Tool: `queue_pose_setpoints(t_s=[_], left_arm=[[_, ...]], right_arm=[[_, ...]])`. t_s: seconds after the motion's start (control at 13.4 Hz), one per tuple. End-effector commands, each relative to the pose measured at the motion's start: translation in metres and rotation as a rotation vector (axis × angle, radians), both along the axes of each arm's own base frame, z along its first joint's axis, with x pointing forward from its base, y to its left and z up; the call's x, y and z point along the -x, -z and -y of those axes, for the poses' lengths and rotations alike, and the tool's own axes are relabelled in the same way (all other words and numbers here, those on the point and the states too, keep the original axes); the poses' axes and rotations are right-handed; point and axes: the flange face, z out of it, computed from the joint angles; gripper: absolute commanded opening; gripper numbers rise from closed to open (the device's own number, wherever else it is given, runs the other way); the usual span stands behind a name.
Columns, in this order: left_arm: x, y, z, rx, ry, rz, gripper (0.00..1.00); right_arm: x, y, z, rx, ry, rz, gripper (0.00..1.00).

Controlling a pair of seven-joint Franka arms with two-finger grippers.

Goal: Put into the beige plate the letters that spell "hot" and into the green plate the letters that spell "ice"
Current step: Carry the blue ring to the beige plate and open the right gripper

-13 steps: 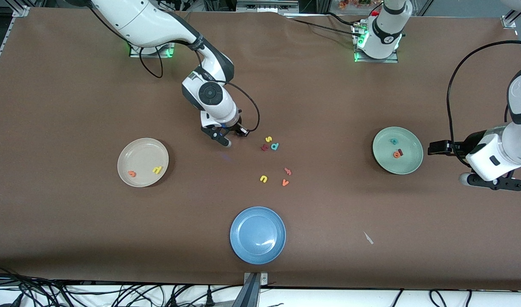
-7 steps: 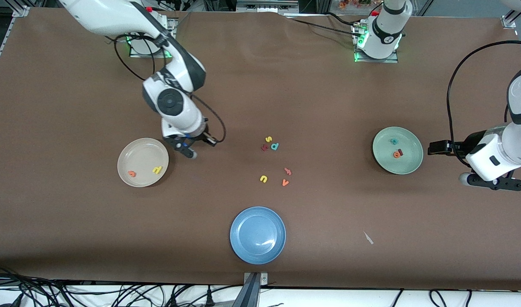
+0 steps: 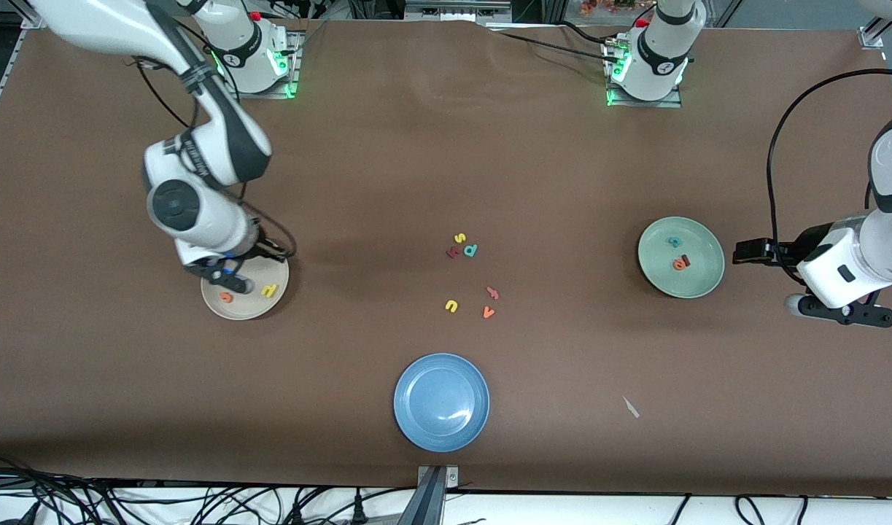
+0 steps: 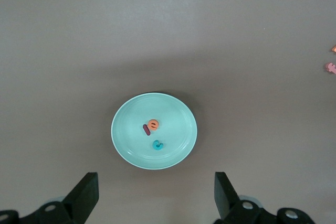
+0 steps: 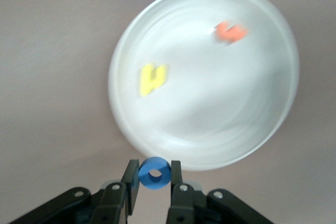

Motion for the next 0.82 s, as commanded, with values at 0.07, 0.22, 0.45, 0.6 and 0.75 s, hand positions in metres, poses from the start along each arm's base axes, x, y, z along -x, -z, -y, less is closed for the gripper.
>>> queue_pose_setpoints(t_s=[0.07, 0.22, 0.45, 0.6, 0.75], left_arm=[[0.005, -0.003, -0.002, 0.002, 0.028, -0.001, 0.97], [0.005, -0.003, -0.002, 0.002, 0.028, -0.001, 0.97], [0.006, -0.007, -0.002, 0.001, 0.028, 0.005, 0.97], [0.006, -0.006, -0.003, 0.001, 0.029, 0.002, 0.97], [0.007, -0.006, -0.003, -0.026, 0.038, 0.000, 0.97]], right_arm=[[-0.006, 0.007, 0.043, 0.004, -0.038, 0.011, 0.29], [-0.012, 0.000, 0.050, 0.007, -0.026, 0.023, 0.64], [-0.027, -0.025, 0.055, 0.015, -0.013, 0.019, 0.79], [-0.045, -0.055, 0.061, 0.012, 0.019, 0.002, 0.96], [-0.063, -0.099, 0.069, -0.004, 0.047, -0.002, 0.99]])
